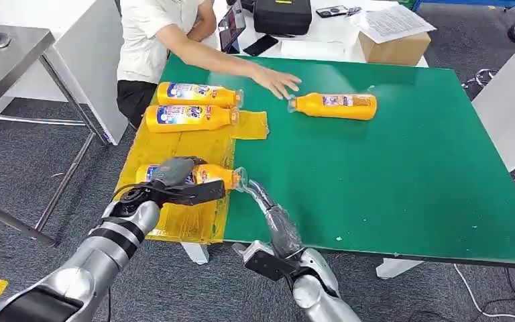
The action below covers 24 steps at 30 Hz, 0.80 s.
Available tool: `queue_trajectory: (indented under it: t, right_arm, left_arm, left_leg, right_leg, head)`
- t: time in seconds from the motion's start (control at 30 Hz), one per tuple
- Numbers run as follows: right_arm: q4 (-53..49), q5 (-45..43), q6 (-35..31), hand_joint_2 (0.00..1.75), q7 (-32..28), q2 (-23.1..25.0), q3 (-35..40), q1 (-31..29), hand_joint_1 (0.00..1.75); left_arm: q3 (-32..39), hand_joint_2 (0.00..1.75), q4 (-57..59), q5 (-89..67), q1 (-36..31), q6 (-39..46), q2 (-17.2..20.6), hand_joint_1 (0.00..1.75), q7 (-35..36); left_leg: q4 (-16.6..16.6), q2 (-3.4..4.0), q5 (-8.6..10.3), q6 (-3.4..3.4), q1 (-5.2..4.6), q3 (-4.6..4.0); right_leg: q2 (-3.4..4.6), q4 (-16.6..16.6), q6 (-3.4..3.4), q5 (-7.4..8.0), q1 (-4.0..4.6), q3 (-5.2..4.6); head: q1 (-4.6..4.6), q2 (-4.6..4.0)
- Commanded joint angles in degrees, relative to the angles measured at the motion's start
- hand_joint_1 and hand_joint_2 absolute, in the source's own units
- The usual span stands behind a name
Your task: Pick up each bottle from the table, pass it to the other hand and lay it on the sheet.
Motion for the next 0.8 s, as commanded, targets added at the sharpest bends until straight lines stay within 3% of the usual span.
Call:
queue_trajectory:
  t: [0.03, 0.4, 0.6, 0.67, 0.8]
  right_arm:
    - [4.01, -1.85, 0.52, 1.75, -1.01, 0.08, 0.67, -1.09, 0.0]
    - [3.28, -2.66, 0.78, 1.75, -1.36, -0.76, 0.95, -0.5, 0.0]
    - [0.38, -2.63, 0.56, 1.75, -0.93, -1.5, -0.44, 1.0, 0.0]
    - [-0.5, -2.41, 0.55, 1.75, -0.77, -1.44, -0.84, 1.85, 0.0]
    - [-0.63, -2.31, 0.53, 1.75, -0.73, -1.42, -0.82, 2.01, 0.0]
  left_arm:
    - [0.52, 1.75, 16.13, 2.58, -6.98, -3.43, -0.98, 0.0, -0.92]
    - [-1.1, 1.75, 15.16, 4.21, -5.41, -7.39, -0.47, 0.0, -2.51]
    - [-1.12, 1.75, 4.4, 6.55, 0.86, 1.98, -2.03, 0.0, -7.39]
    - [-1.14, 1.75, -5.3, 7.52, 5.92, 9.44, -2.81, 0.0, -9.31]
    - [-1.76, 1.75, -7.06, 7.4, 6.73, 9.42, -2.84, 0.0, -8.1]
  left_leg:
    - [-0.04, -0.03, -0.11, -0.11, 0.08, 0.31]
    - [-0.07, -0.07, -0.06, -0.12, 0.04, 0.29]
    - [-0.06, -0.08, -0.03, -0.06, 0.01, 0.24]
    - [-0.09, -0.17, -0.04, -0.07, 0.0, 0.29]
    - [-0.03, -0.1, -0.06, -0.06, -0.01, 0.16]
  right_leg:
    - [0.0, -0.06, -0.12, -0.11, 0.07, 0.33]
    - [0.0, -0.07, -0.13, -0.06, 0.04, 0.3]
    - [-0.03, -0.05, -0.07, -0.05, 0.0, 0.26]
    - [-0.11, -0.08, -0.08, -0.09, -0.01, 0.32]
    - [-0.06, -0.04, -0.07, -0.07, -0.01, 0.18]
  head:
    - [0.02, 0.0]
    - [0.0, 0.0]
    - [0.0, 0.0]
    - [0.0, 0.0]
    - [0.04, 0.0]
